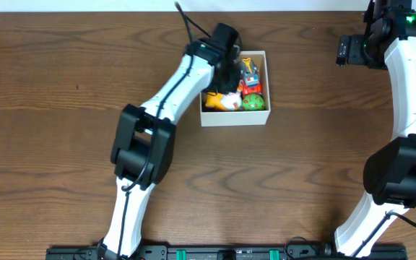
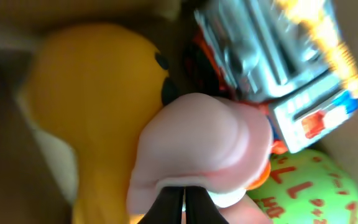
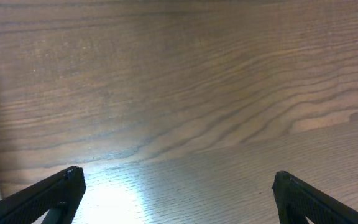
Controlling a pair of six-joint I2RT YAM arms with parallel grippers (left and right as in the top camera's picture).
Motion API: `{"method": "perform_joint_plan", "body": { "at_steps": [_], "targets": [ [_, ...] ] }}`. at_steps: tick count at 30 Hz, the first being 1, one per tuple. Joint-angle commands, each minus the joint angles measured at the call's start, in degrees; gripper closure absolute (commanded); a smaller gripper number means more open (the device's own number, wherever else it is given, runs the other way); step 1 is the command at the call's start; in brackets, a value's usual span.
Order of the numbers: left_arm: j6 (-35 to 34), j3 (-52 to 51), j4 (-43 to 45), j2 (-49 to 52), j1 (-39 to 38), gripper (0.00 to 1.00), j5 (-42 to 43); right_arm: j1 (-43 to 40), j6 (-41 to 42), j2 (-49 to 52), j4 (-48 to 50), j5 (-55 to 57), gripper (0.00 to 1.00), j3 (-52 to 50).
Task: Pack container
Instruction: 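Open the left gripper and raise it out of the box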
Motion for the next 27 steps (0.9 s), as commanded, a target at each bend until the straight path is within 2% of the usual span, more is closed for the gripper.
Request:
{"method": "perform_joint_plan", "body": {
  "at_steps": [1, 6, 9, 12, 14, 16, 18, 19, 23, 27],
  "targets": [
    [0.5, 1.9, 0.3, -4.7, 2.0, 0.94, -3.7, -0.3, 1.0, -0.3, -0.1, 0.4, 0.01, 1.0],
    [0.5, 1.9, 3.8, -10.4, 2.1, 0.93, -3.7, -0.3, 1.0, -0.3, -0.1, 0.4, 0.01, 1.0],
    [0.5, 1.9, 4.0, -12.6, 2.1, 0.83, -3.7, -0.3, 1.0, -0.3, -0.1, 0.4, 0.01, 1.0],
    [0.5, 1.9, 3.5, -13.9, 2.1, 0.69, -3.8, -0.3, 1.0, -0.3, -0.1, 0.4, 0.01, 1.0],
    [0.5, 1.9, 2.7, -14.2, 2.2, 0.53, -6.3, -0.3, 1.0, -0.3, -0.1, 0.4, 0.01, 1.0],
    [0.5, 1.9, 0.9, -14.2, 2.4, 0.45, -11.4, -0.3, 1.0, -0.3, -0.1, 0.4, 0.01, 1.0],
    [-0.5, 1.9, -1.3, -14.2, 2.9, 0.27, -17.9, -0.3, 1.0, -0.3, -0.1, 0.4, 0.01, 1.0],
    [-1.5, 1.9, -2.1, -14.2, 3.2, 0.21, -20.7, -0.3, 1.0, -0.3, -0.1, 0.4, 0.01, 1.0],
    [-6.4, 1.9, -4.3, -14.2, 6.0, 0.17, -29.1, -0.3, 1.0, -0.3, 0.0, 0.4, 0.01, 1.0],
    [-13.4, 1.9, -5.1, -14.2, 10.9, 0.13, -30.3, -0.3, 1.0, -0.3, 0.0, 0.4, 0.01, 1.0]
  ]
}}
